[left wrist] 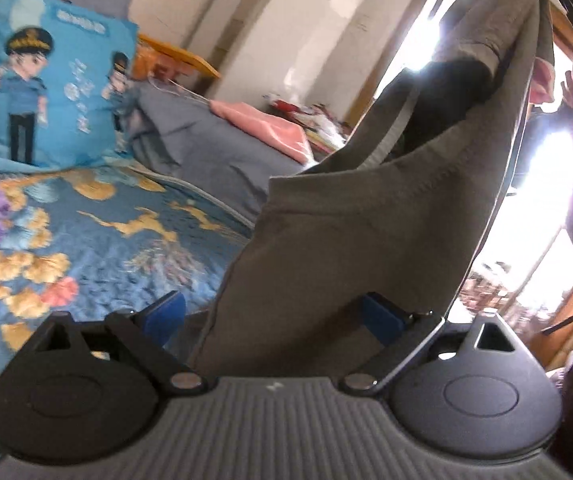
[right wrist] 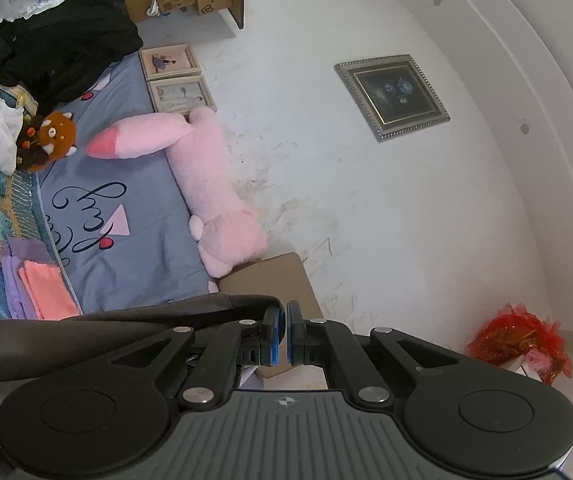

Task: Fold clothes

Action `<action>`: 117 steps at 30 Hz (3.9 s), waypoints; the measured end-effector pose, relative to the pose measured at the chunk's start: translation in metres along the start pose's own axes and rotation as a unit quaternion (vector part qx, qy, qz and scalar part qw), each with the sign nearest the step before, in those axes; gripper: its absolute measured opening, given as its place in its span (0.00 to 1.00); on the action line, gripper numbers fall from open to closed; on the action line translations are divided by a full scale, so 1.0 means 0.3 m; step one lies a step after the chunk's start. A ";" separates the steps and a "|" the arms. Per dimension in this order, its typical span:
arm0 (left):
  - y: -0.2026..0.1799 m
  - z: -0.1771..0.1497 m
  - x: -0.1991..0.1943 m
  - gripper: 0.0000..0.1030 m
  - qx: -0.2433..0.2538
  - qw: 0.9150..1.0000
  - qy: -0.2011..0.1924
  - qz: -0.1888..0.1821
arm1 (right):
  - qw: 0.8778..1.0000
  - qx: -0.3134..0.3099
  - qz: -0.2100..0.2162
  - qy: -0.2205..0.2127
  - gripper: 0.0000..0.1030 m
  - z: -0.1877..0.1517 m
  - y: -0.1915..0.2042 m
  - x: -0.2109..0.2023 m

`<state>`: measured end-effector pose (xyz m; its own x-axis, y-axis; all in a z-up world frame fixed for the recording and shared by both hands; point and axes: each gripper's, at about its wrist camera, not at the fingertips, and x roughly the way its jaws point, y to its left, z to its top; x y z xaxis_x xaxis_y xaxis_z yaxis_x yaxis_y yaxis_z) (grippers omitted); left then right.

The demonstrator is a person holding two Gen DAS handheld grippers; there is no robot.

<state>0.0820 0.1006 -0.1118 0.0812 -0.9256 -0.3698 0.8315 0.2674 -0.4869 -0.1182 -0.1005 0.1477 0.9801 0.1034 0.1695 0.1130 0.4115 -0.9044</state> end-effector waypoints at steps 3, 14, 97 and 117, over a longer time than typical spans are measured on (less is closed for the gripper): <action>0.005 0.013 0.044 0.86 0.005 1.000 0.008 -0.028 | 1.000 0.000 0.001 0.000 0.01 -0.004 0.000 0.001; -0.088 -0.055 0.061 0.04 0.015 1.000 0.011 0.003 | 1.000 0.004 -0.005 0.010 0.01 -0.047 0.009 0.008; -0.889 -0.398 -0.067 0.66 0.070 0.955 -0.173 0.229 | 0.992 0.110 0.013 -0.057 0.01 0.204 -0.134 0.005; -0.770 -0.303 -0.607 0.02 -0.042 0.882 -0.352 0.310 | 0.990 0.136 -0.021 -0.022 0.01 0.134 -0.178 0.030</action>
<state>-0.1747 0.2319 -0.0038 0.8523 -0.5229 -0.0165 0.4655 0.7724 -0.4321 -0.1220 -0.0852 0.2133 0.9668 0.1174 0.2271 0.0999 0.6443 -0.7582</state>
